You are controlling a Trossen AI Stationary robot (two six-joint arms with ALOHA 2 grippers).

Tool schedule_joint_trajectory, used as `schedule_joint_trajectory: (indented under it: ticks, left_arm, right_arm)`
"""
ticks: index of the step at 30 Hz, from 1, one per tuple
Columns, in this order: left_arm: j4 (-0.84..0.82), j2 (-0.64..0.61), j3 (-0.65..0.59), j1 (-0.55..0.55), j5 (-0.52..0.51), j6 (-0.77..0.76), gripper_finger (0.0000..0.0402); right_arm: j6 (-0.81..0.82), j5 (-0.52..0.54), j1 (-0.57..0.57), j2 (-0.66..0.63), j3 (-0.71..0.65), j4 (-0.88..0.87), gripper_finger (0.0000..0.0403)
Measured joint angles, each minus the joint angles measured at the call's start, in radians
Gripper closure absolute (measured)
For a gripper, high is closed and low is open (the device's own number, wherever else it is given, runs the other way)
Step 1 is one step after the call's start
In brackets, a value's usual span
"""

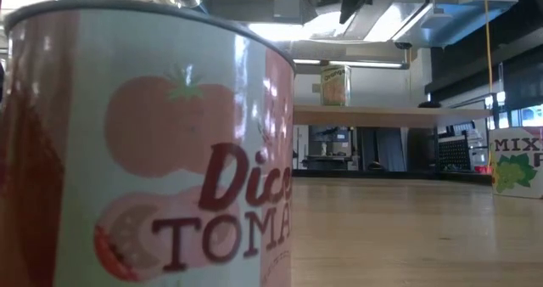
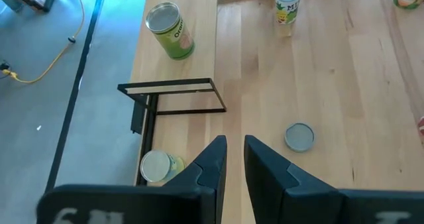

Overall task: Pick and place cans onto a shelf
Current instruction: Put the green can on the shelf

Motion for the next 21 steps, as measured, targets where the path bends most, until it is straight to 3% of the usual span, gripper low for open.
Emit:
schedule_joint_trajectory:
  ticks: [6,12,21]
  left_arm:
    - [0.0,0.0,0.0,0.0,-0.036,-0.001,0.0356]
    - [0.0,0.0,0.0,0.0,-0.049,-0.04,0.0356]
    - [0.0,0.0,0.0,0.0,-0.049,-0.09,0.0356]
  right_arm:
    - [0.019,-0.056,-0.039,-0.032,-0.224,-0.003,0.04]
    - [-0.073,-0.003,-0.069,-0.031,-0.405,0.084,0.0401]
    - [-0.183,0.024,-0.13,-0.031,-0.491,0.26,0.0402]
